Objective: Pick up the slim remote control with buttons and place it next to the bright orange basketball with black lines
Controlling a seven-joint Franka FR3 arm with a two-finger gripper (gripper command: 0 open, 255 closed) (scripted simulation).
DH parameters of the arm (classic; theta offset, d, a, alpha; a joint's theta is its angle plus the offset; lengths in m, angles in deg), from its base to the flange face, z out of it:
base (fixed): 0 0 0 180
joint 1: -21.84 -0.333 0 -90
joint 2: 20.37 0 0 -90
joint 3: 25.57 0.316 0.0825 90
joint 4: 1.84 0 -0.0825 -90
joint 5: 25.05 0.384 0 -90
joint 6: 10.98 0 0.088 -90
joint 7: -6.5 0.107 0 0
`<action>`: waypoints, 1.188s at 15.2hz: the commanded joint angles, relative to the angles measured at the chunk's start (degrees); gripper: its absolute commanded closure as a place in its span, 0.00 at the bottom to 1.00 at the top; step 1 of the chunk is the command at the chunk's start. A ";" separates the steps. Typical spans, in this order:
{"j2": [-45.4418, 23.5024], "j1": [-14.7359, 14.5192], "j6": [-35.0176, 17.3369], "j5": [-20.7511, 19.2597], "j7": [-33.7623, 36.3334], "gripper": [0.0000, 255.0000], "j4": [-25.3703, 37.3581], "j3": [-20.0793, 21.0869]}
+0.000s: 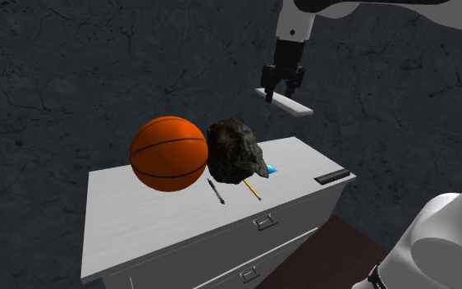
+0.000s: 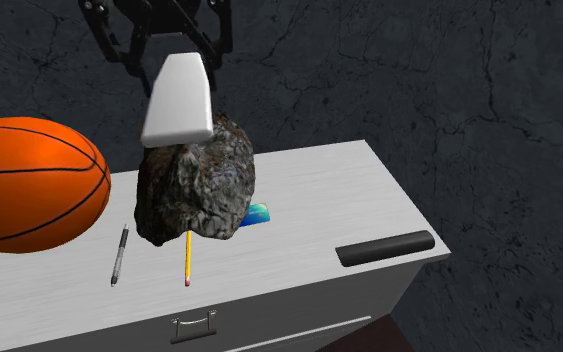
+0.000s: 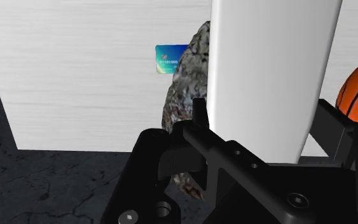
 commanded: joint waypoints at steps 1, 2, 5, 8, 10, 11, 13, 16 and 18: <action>-0.71 -1.21 0.19 0.45 3.29 1.00 0.94 2.02; -1.13 -1.76 0.22 0.61 4.72 1.00 1.41 2.91; -2.79 -3.40 0.34 0.95 9.02 1.00 3.23 5.56; -5.01 -5.04 0.54 1.01 13.37 1.00 5.68 8.22; -6.82 -6.18 0.74 0.85 16.30 1.00 7.69 9.97; -7.82 -6.78 0.87 0.70 17.78 1.00 8.81 10.83; -10.04 -8.02 1.19 0.25 20.76 1.00 11.29 12.53; -13.91 -10.10 1.90 -0.84 25.28 1.00 15.70 14.96; -16.88 -11.68 2.58 -1.88 28.32 1.00 19.15 16.49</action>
